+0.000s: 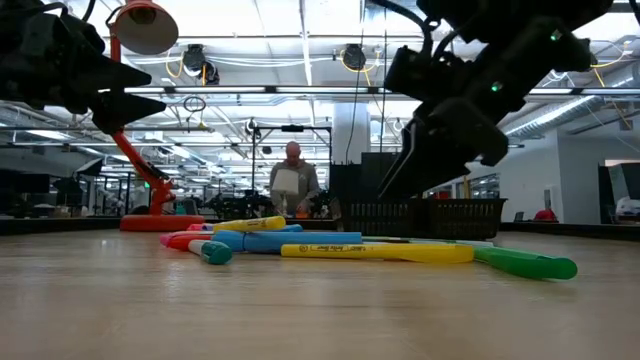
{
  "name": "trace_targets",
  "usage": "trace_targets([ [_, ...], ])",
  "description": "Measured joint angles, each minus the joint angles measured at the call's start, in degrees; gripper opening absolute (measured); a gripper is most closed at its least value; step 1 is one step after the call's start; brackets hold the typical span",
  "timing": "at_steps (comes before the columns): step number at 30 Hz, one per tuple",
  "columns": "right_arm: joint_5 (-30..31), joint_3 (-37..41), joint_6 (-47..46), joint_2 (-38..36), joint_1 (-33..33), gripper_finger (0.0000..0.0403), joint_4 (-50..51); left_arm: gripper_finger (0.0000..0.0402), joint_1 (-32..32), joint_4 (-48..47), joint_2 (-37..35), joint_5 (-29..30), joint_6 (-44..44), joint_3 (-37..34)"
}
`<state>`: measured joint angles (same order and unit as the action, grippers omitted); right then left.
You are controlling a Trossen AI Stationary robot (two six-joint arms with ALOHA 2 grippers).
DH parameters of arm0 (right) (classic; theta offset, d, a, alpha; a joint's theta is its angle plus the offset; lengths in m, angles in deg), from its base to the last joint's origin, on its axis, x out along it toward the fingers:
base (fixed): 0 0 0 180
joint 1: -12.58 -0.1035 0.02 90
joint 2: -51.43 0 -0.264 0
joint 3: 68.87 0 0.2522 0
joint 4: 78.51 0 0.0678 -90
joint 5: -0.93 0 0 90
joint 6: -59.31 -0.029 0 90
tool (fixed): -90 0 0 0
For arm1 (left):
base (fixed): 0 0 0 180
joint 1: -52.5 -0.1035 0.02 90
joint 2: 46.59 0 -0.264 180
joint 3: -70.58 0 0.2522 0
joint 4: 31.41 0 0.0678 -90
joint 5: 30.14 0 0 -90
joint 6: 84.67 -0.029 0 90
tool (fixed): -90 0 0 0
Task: Pick & Place Markers
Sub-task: Put the green marker pen into the bottom right black bin
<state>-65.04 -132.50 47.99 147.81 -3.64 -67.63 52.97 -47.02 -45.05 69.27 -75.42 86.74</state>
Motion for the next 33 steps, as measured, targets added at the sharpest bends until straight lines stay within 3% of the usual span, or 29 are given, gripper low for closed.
trace_targets([
  [33, -2.74, 0.0, -8.69, 0.2, -0.84, 0.0196, 5.2, 0.0324, 0.0, 0.04, 0.0, -0.02, -0.02, 0.0],
])
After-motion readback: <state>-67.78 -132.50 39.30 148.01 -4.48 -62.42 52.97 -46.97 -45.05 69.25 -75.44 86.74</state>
